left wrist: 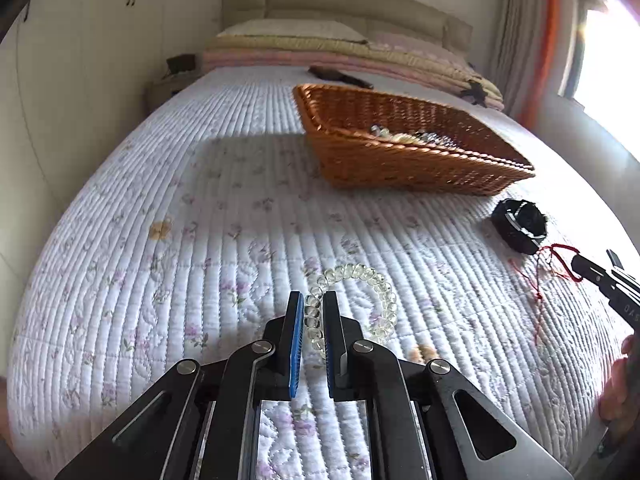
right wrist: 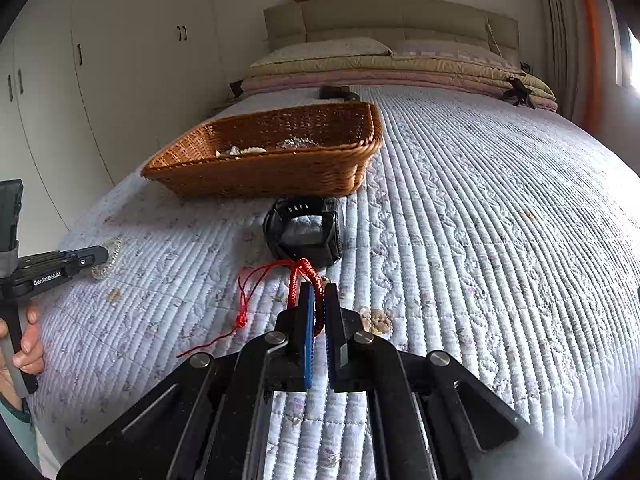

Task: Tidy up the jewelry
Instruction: 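Grasp the clear bead bracelet with the left tool while the right tool grasps the red string bracelet, then lower both bracelets into the wicker basket and open both tools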

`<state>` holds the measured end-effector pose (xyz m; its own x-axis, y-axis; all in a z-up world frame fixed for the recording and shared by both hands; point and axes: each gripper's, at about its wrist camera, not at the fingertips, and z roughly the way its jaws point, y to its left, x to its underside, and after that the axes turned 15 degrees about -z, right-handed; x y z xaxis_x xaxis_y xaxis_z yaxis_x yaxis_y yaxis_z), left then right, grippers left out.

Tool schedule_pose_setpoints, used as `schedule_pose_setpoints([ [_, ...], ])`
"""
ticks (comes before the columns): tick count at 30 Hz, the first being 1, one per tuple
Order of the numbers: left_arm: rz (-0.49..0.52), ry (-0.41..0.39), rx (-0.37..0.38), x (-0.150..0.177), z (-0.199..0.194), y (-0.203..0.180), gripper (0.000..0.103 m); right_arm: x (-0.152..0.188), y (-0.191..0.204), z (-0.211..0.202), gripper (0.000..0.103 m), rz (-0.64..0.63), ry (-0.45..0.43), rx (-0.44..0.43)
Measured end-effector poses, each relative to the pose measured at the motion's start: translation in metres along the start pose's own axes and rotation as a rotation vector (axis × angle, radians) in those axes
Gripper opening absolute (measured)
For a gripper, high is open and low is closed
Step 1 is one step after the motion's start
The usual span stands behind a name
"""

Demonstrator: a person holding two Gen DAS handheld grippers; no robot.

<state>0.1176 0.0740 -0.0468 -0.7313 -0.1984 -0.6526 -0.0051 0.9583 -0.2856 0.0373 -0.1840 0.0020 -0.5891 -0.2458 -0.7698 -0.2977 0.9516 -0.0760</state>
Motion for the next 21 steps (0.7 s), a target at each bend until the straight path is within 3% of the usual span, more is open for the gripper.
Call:
schedule_pose_setpoints([
  [10,-0.013,-0.081,0.108,-0.006,-0.035,-0.010,0.010,-0.008,0.003,-0.048,0.006,0.030,-0.097,-0.024],
  [21,0.056,-0.206,0.107,-0.037,-0.085,-0.051,0.010,-0.062,-0.002,-0.087,0.006,0.027,-0.244,-0.032],
])
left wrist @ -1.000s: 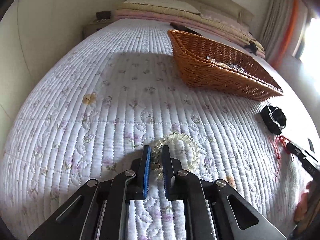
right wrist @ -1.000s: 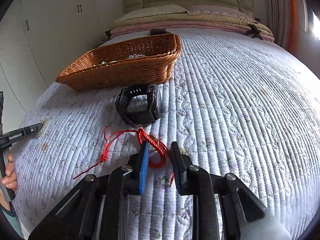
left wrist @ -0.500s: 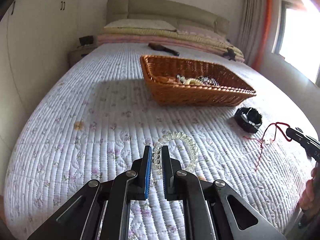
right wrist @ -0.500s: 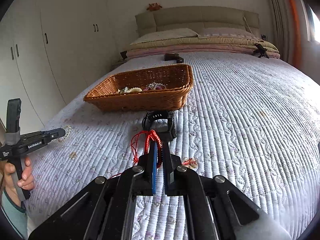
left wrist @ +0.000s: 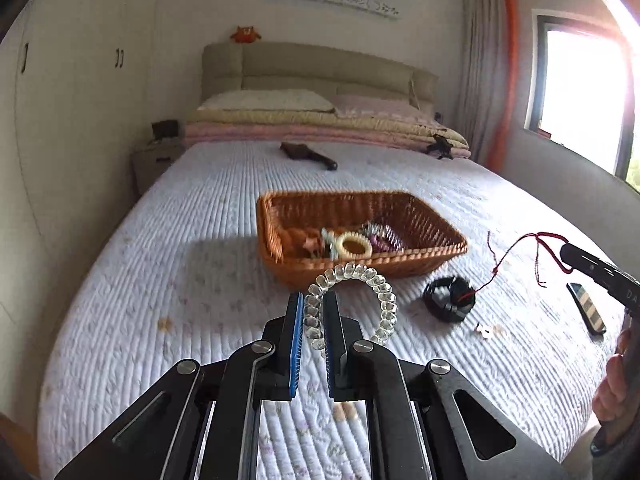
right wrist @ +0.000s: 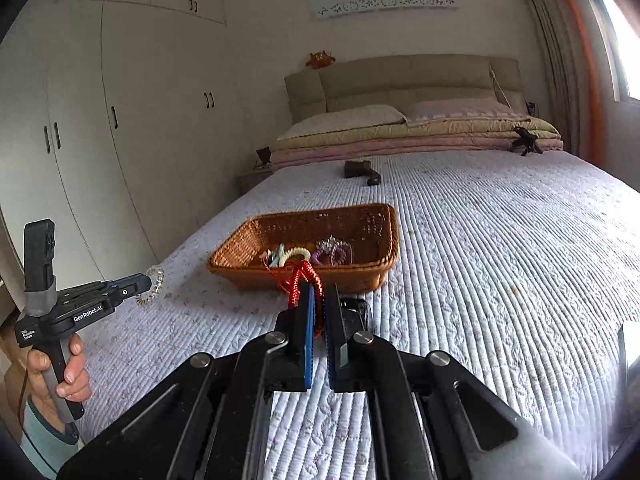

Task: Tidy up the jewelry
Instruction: 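Lower both bracelets into the wicker basket and open both tools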

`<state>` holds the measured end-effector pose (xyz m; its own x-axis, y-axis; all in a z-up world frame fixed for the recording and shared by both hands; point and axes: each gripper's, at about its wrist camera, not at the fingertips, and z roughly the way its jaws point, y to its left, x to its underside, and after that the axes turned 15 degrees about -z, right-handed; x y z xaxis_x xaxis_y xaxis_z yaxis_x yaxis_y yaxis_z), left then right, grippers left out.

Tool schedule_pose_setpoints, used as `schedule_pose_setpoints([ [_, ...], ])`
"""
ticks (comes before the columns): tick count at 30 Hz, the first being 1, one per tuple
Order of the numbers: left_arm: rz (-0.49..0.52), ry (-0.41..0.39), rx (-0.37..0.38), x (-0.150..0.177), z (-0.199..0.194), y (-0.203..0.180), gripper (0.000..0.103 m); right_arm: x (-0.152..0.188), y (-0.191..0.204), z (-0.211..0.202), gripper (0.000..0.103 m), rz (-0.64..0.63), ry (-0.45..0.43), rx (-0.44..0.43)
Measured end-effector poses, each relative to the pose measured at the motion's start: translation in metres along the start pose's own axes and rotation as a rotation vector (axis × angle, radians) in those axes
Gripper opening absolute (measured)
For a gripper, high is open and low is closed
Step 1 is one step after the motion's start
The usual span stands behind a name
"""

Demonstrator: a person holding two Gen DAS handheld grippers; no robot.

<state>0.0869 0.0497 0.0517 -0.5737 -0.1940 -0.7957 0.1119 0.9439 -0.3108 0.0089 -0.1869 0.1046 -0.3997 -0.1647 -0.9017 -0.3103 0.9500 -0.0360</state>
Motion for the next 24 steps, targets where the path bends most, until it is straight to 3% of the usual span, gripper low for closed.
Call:
schedule_pose_setpoints([
  [6,-0.006,-0.059,0.037,-0.057,0.012,-0.024,0.010,-0.053,-0.005,0.034,0.006,-0.009,-0.043,0.021],
  [13,-0.100,-0.034,0.030,-0.105,0.087,-0.033,0.010,-0.090,-0.022,0.129,0.006,0.037,0.021,0.042],
  [18,-0.168,0.034,-0.020,-0.109,0.154,-0.028,0.010,-0.085,-0.041,0.201,0.006,0.127,0.129,0.011],
  [24,-0.196,0.120,-0.055,-0.085,0.207,-0.018,0.010,-0.061,-0.053,0.254,0.006,0.157,0.281,0.003],
])
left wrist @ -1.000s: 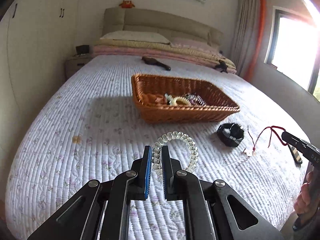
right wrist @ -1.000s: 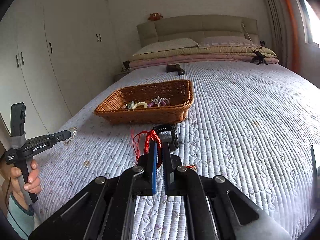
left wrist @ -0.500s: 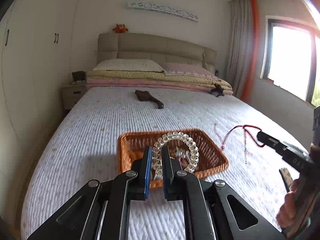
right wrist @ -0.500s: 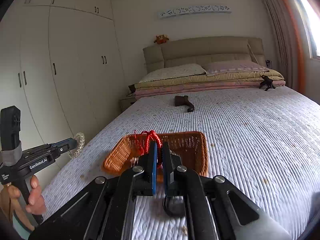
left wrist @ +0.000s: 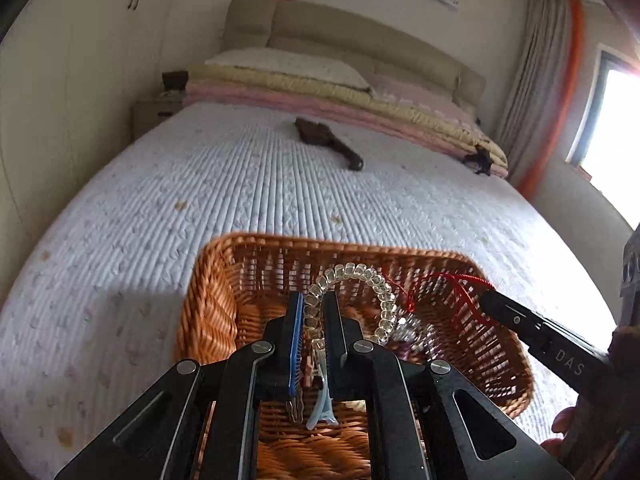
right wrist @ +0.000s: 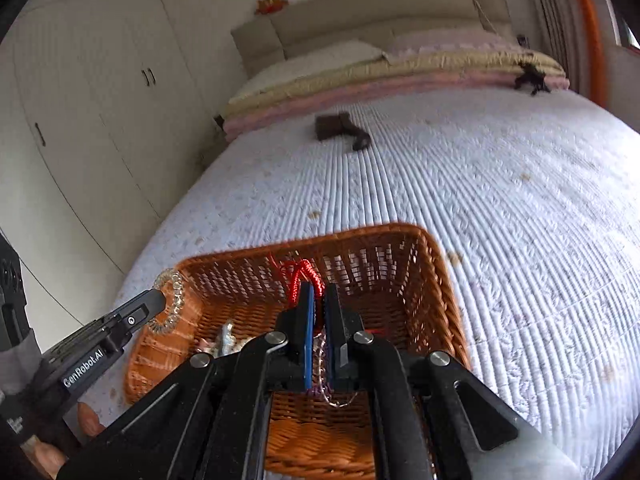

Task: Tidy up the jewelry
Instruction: 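Lower both bracelets into the wicker basket and open both tools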

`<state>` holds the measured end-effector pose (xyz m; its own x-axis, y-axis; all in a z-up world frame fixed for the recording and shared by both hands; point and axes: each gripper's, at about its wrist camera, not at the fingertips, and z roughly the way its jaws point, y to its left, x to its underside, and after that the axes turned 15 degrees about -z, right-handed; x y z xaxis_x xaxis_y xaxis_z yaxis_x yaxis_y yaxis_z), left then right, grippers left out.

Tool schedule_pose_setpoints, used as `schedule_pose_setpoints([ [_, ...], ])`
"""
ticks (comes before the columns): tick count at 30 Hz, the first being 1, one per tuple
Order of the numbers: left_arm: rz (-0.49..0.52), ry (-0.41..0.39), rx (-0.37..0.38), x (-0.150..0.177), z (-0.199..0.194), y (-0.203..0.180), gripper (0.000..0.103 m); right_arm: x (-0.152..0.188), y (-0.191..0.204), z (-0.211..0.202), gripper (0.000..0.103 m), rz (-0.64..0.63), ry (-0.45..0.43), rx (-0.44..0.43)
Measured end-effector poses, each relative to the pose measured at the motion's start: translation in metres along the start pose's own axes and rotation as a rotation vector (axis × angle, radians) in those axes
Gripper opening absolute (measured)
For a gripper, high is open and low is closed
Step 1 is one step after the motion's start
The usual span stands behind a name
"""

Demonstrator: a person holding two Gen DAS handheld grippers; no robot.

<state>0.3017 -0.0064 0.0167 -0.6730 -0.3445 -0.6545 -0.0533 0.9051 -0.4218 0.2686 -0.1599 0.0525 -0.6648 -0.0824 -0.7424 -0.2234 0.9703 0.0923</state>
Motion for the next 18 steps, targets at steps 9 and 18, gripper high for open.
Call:
schedule_pose_setpoints([
  [9,0.043,0.038,-0.051,0.023,0.025,0.003,0.010,0.021,0.001,0.021,0.006,-0.065,0.064,0.015],
  [18,0.043,0.029,-0.008,0.023,0.014,0.001,0.033,0.027,-0.008,0.013,0.019,-0.042,0.018,-0.004],
])
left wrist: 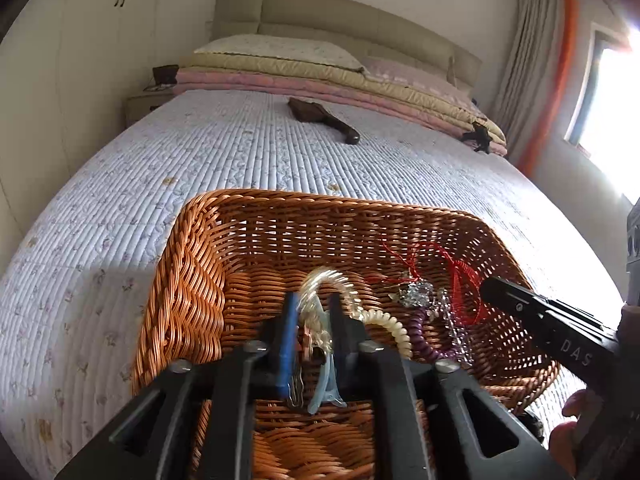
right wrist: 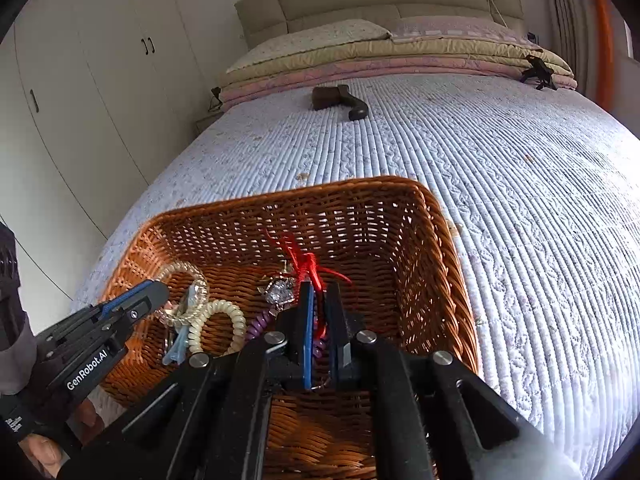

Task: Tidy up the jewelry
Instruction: 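Lower both bracelets into the wicker basket and open both tools, then grasp the black watch strap with the left tool while the right tool grasps the small gold charm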

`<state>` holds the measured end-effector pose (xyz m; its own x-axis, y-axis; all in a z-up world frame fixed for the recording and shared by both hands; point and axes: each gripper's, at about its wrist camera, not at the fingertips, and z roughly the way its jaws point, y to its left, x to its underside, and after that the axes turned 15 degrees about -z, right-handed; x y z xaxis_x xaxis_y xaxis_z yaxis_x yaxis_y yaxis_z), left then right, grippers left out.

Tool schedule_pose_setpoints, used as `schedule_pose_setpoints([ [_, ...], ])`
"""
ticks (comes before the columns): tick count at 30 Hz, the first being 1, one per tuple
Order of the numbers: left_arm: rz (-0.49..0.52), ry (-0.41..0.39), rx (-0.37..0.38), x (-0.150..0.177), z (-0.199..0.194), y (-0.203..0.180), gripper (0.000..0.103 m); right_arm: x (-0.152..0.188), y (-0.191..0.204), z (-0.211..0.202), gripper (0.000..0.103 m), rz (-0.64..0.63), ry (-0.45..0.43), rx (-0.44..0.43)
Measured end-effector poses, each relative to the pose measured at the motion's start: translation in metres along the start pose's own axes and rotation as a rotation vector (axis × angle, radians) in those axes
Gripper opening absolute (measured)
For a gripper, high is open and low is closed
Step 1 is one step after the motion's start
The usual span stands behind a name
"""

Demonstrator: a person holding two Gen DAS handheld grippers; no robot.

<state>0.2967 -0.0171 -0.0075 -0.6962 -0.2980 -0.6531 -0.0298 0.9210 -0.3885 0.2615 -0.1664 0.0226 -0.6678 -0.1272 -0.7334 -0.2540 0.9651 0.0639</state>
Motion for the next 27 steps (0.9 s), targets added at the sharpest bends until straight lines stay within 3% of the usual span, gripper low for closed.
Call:
schedule_pose_setpoints([
  [1,0.003,-0.008,0.004,0.000,-0.003,0.000,0.046,0.000,-0.001,-0.004,0.032,0.008,-0.008,-0.008],
  [2,0.008,-0.029,0.013,0.001,-0.008,-0.001,0.048,0.000,-0.002,-0.008,0.034,0.018,-0.020,-0.020],
  [8,0.017,-0.157,0.068,-0.003,-0.051,-0.009,0.048,-0.006,-0.012,-0.045,0.035,0.066,-0.129,-0.047],
  [14,0.019,-0.249,0.187,-0.005,-0.113,-0.024,0.048,-0.008,-0.005,-0.130,0.035,0.008,-0.263,-0.017],
  [16,0.028,-0.262,0.233,0.003,-0.135,-0.032,0.048,-0.004,0.001,-0.151,0.035,-0.026,-0.275,0.010],
  [21,0.083,-0.268,0.259,0.034,-0.167,-0.048,0.048,0.027,0.007,-0.188,0.035,-0.056,-0.261,0.035],
  [27,0.082,-0.195,0.283,0.062,-0.173,-0.048,0.048,0.072,0.015,-0.189,0.035,-0.074,-0.169,0.054],
])
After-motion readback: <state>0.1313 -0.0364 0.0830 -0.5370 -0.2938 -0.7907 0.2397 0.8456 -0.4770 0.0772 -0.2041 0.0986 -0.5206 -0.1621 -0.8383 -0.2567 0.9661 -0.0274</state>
